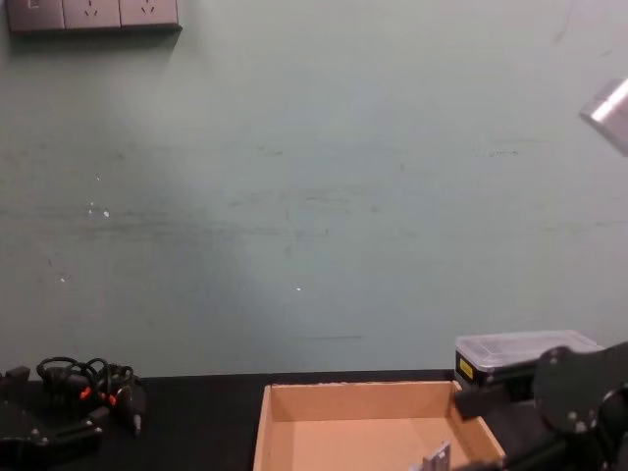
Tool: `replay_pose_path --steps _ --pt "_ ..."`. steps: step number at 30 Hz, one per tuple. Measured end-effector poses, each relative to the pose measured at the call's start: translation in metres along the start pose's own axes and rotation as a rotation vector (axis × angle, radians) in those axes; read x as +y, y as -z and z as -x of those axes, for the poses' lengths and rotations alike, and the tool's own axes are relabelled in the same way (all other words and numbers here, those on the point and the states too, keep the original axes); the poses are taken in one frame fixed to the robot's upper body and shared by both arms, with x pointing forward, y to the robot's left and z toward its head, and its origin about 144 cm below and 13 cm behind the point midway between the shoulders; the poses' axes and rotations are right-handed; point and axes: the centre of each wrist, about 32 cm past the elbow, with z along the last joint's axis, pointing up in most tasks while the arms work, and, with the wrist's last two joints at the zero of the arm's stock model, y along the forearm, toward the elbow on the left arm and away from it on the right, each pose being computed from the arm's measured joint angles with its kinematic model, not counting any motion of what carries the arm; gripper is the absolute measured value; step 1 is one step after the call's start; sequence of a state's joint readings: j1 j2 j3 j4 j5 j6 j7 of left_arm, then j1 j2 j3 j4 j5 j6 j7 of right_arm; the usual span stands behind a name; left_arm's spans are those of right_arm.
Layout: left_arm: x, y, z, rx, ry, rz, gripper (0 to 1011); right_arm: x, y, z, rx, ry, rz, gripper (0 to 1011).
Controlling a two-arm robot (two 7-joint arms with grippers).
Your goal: Use one hand to pick up the angle iron from the table and place it into the box.
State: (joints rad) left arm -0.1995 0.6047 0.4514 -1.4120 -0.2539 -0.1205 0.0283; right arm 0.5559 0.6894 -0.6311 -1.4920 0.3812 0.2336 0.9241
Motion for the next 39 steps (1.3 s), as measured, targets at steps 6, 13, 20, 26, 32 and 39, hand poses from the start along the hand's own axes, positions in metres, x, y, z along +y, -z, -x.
replay_pose_path --steps 6,13,20,26,32,39 --pt "0.0 0.0 0.0 0.0 0.0 0.0 1000 0.012 -0.003 -0.001 -0.024 -0.074 0.042 1004" --pt "0.0 0.0 0.0 0.0 0.0 0.0 1000 0.03 -0.001 -0.006 -0.039 -0.128 0.079 1004" --pt "0.0 0.0 0.0 0.0 0.0 0.0 1000 0.045 0.004 -0.012 -0.029 -0.152 0.11 1004" --pt "0.0 0.0 0.0 0.0 0.0 0.0 1000 0.055 0.009 -0.017 -0.015 -0.16 0.129 1004" --pt "0.0 0.0 0.0 0.0 0.0 0.0 1000 0.062 0.013 -0.02 -0.001 -0.166 0.145 1004" --pt "0.0 0.0 0.0 0.0 0.0 0.0 1000 0.066 0.018 -0.021 0.009 -0.173 0.159 1004"
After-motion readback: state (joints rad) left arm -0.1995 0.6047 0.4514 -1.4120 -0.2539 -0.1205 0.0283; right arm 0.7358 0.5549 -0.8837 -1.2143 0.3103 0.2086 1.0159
